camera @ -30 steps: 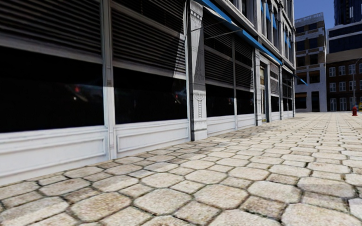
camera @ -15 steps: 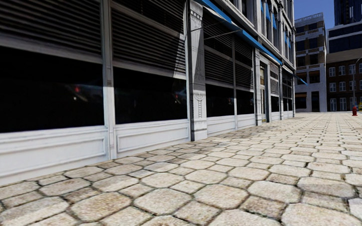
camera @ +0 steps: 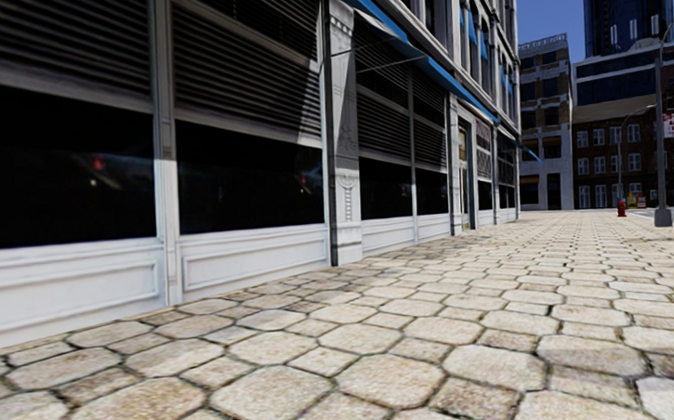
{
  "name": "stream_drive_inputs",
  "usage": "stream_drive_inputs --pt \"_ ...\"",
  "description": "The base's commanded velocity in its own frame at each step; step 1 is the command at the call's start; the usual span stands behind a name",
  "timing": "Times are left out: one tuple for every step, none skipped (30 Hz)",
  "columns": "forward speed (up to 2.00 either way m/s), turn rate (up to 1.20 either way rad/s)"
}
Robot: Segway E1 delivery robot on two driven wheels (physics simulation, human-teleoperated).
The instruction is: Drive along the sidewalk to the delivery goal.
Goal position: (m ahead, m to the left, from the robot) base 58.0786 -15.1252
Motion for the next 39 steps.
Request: stream_drive_inputs --pt "1.22 -0.44" --pt "1.28 -0.44" --pt "1.28 -0.44" --pt "1.30 -0.44" --pt "1.32 -0.44" --pt "1.48 -0.44" --pt "2.00 -0.44" --pt "2.00 -0.44" --pt "2.00 -0.44" --pt "2.00 -0.44" --pt "2.00 -0.44" --pt "2.00 -0.44" --pt "2.00 -0.44" --pt "2.00 -0.44" --pt "2.00 -0.44" --pt "2.00 -0.44" --pt "2.00 -0.44" --pt "2.00 -0.44" --pt "2.00 -0.44" --pt "2.00 -0.44" --pt "2.00 -0.44" --pt "2.00 -0.49" --pt "2.00 -0.49" --pt "2.00 -0.55" --pt "2.00 -0.57" --pt "2.00 -0.58" --pt "2.00 -0.58" --pt "2.00 -0.58" --pt "2.00 -0.58" --pt "2.00 -0.58" --pt "2.00 -0.58" --pt "2.00 -0.58" --pt "2.00 -0.58" --pt "2.00 -0.58" --pt "2.00 -0.58" --pt "2.00 -0.58" --pt "2.00 -0.58" --pt "2.00 -0.58" --pt "2.00 -0.58"
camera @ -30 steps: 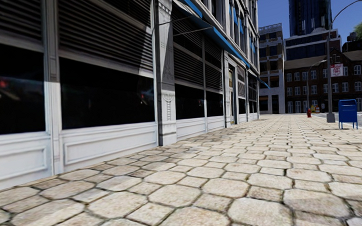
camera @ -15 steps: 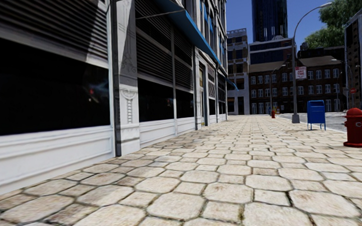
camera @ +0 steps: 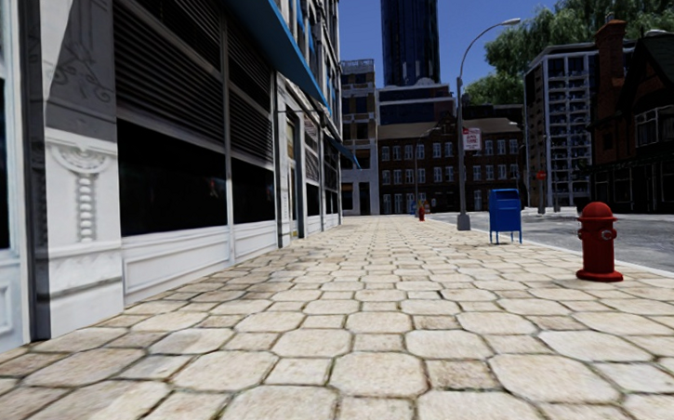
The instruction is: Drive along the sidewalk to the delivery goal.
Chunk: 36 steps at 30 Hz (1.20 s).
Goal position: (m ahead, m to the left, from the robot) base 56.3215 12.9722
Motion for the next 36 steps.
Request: stream_drive_inputs --pt "2.00 -0.58" --pt "2.00 -0.58" --pt "2.00 -0.58" --pt "2.00 -0.58" --pt "2.00 -0.58" --pt "2.00 -0.58" --pt "2.00 -0.58" --pt "2.00 -0.58" --pt "2.00 -0.57" --pt "2.00 -0.43" --pt "2.00 0.00" --pt "2.00 0.00" --pt "2.00 0.00" --pt "2.00 0.00" --pt "2.00 0.00" --pt "2.00 0.00" --pt "2.00 0.00" --pt "2.00 0.00" --pt "2.00 0.00" --pt "2.00 0.00" --pt "2.00 0.00" --pt "2.00 0.00" --pt "2.00 0.00" --pt "2.00 0.00" --pt "2.00 0.00" --pt "2.00 0.00" --pt "2.00 0.00" --pt "2.00 0.00" --pt "2.00 0.00" --pt "2.00 0.00" --pt "2.00 0.00" --pt "2.00 0.00" --pt "2.00 0.00" --pt "2.00 0.00" --pt "2.00 0.00" --pt "2.00 0.00"
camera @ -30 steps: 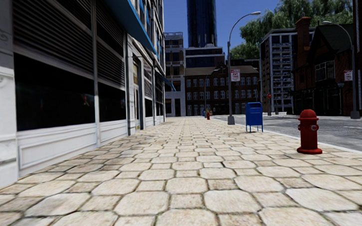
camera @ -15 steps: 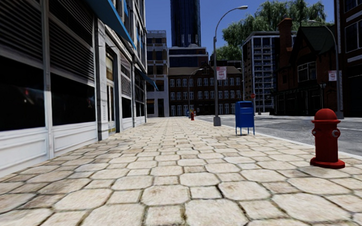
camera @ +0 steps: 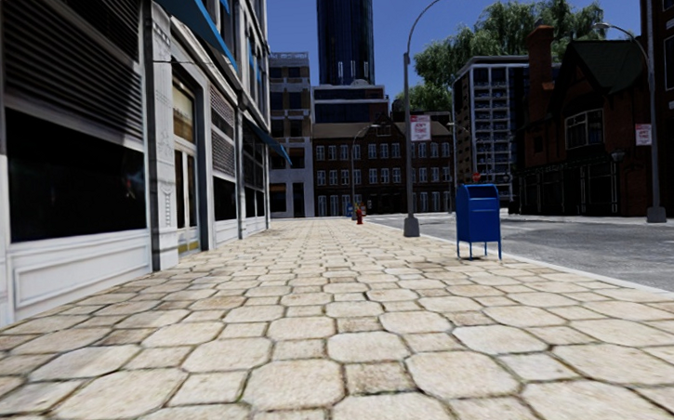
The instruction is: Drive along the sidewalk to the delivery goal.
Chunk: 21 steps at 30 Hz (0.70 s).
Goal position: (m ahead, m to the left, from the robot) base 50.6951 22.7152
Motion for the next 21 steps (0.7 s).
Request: stream_drive_inputs --pt "2.00 0.00" --pt "2.00 0.00" --pt "2.00 0.00" --pt "2.00 0.00" --pt "2.00 0.00" --pt "2.00 0.00" --pt "2.00 0.00" --pt "2.00 0.00" --pt "2.00 0.00" --pt "2.00 0.00" --pt "2.00 0.00" --pt "2.00 0.00" --pt "2.00 0.00" --pt "2.00 0.00" --pt "2.00 0.00" --pt "2.00 0.00" --pt "2.00 0.00" --pt "2.00 0.00" --pt "2.00 0.00" --pt "2.00 0.00" --pt "2.00 0.00"
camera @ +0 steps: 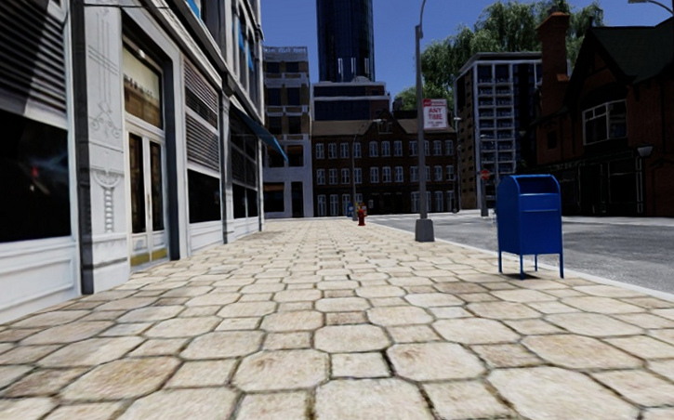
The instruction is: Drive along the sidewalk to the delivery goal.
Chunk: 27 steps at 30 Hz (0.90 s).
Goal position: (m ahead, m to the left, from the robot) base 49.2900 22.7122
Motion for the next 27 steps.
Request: stream_drive_inputs --pt "2.00 0.00" --pt "2.00 0.00" --pt "2.00 0.00" --pt "2.00 0.00" --pt "2.00 0.00" --pt "2.00 0.00" --pt "2.00 0.00" --pt "2.00 0.00" --pt "2.00 0.00" --pt "2.00 0.00" --pt "2.00 0.00" --pt "2.00 0.00" --pt "2.00 0.00" --pt "2.00 0.00" --pt "2.00 0.00" --pt "2.00 0.00" --pt "2.00 0.00" --pt "2.00 0.00" --pt "2.00 0.00" --pt "2.00 0.00" --pt "2.00 0.00" --pt "2.00 0.00" --pt "2.00 0.00" --pt "2.00 0.00" --pt "2.00 0.00" --pt "2.00 0.00" --pt "2.00 0.00"
